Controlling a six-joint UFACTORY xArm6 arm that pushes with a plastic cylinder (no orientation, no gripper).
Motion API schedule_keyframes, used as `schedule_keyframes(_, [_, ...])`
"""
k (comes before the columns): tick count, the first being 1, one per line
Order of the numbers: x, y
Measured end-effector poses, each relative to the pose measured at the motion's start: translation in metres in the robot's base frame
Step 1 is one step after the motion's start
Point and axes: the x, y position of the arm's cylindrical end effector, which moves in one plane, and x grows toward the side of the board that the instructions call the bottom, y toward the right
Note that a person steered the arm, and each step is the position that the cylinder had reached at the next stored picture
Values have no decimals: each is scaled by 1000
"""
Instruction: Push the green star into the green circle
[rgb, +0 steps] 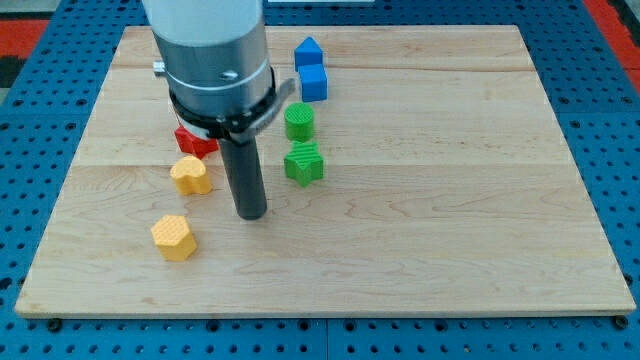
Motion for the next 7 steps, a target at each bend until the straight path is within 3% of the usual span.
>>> schedule_keyframes(1, [31, 10])
schedule_keyframes(2, [24, 49])
schedule_keyframes(7, [-139, 34])
